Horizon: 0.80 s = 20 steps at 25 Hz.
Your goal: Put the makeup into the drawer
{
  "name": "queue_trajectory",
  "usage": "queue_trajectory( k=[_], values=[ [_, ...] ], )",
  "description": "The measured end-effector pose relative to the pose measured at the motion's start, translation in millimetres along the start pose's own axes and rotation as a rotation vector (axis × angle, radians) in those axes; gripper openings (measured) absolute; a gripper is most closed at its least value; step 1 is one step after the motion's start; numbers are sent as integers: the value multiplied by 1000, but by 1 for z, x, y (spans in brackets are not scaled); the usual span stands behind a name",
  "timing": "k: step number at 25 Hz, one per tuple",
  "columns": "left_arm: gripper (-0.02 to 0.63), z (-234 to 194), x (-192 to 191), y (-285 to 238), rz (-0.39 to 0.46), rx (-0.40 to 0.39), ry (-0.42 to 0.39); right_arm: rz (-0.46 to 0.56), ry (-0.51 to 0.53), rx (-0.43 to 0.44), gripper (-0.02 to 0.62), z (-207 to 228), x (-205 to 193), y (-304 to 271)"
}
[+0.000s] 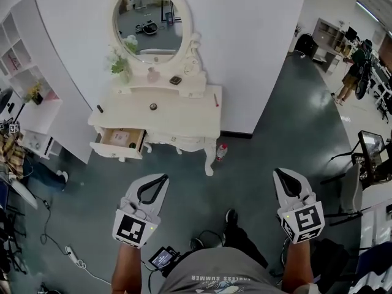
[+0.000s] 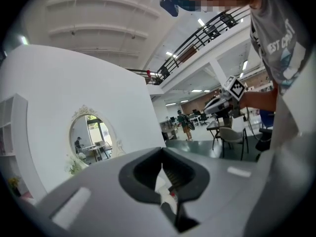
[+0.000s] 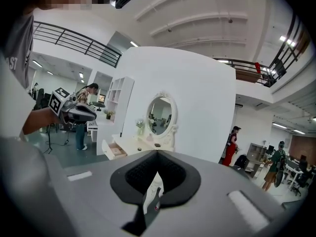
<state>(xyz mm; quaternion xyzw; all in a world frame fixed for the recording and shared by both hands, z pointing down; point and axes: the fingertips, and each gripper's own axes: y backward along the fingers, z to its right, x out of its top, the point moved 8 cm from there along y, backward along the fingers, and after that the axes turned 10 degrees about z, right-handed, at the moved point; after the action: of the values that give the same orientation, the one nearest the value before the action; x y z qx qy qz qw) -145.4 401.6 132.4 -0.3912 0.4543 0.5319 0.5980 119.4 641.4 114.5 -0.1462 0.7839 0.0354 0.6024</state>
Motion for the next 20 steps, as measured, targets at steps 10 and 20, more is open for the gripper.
queue_trajectory(
  k=[10, 20],
  values=[
    [2, -49, -16, -45, -76, 117, 6, 23, -17, 112, 2, 49, -9, -118],
    [2, -75, -27, -146, -149, 224, 9, 57, -35, 259, 2, 128, -32, -242]
  ],
)
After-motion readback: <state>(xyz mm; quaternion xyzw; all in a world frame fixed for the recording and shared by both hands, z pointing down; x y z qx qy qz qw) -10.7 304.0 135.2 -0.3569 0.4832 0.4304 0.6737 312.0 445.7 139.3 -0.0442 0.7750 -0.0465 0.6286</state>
